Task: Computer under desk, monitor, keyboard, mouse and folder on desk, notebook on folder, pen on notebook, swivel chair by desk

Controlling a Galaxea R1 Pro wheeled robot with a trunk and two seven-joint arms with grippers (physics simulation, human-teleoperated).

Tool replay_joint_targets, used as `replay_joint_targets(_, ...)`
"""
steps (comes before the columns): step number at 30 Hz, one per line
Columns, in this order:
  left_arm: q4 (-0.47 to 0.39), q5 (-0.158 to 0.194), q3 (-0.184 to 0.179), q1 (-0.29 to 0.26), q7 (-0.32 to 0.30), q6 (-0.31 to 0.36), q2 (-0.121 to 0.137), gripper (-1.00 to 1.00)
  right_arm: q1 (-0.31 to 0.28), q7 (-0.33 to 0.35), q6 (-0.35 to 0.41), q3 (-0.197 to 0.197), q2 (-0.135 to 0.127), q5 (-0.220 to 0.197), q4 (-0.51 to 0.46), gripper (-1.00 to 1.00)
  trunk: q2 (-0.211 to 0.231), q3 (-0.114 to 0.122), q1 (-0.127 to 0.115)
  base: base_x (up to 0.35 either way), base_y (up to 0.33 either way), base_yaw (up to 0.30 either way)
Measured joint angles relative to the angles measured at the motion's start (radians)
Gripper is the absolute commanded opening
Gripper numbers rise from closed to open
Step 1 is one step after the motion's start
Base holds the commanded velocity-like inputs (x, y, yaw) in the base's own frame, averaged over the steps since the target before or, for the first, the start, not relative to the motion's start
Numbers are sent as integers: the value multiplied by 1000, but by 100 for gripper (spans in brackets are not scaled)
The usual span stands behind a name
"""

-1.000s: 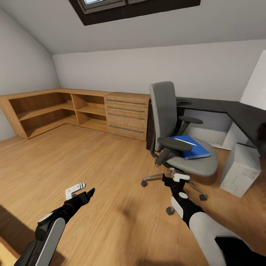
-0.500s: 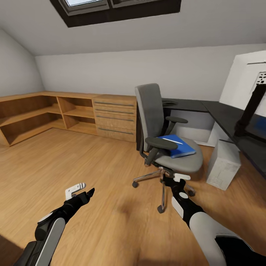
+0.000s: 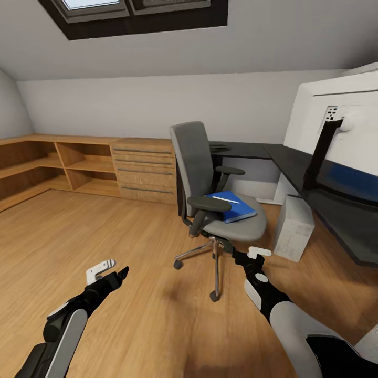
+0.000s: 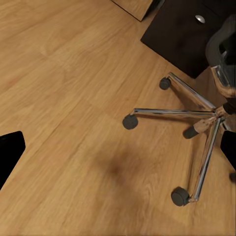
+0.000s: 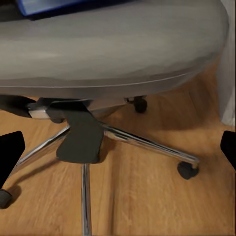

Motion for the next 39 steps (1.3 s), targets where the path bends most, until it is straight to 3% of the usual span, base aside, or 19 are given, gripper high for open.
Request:
replay_joint_targets(26, 0, 0, 4, 0, 0, 0, -1, 100, 0, 0, 0, -3, -3, 0, 0, 100, 0, 24, 0, 0, 0, -248)
replay_joint_targets(39, 0, 0, 5, 0, 0, 0, 0, 100, 0, 1, 0, -2, -1, 0, -1, 100, 0, 27, 0, 0, 0, -42)
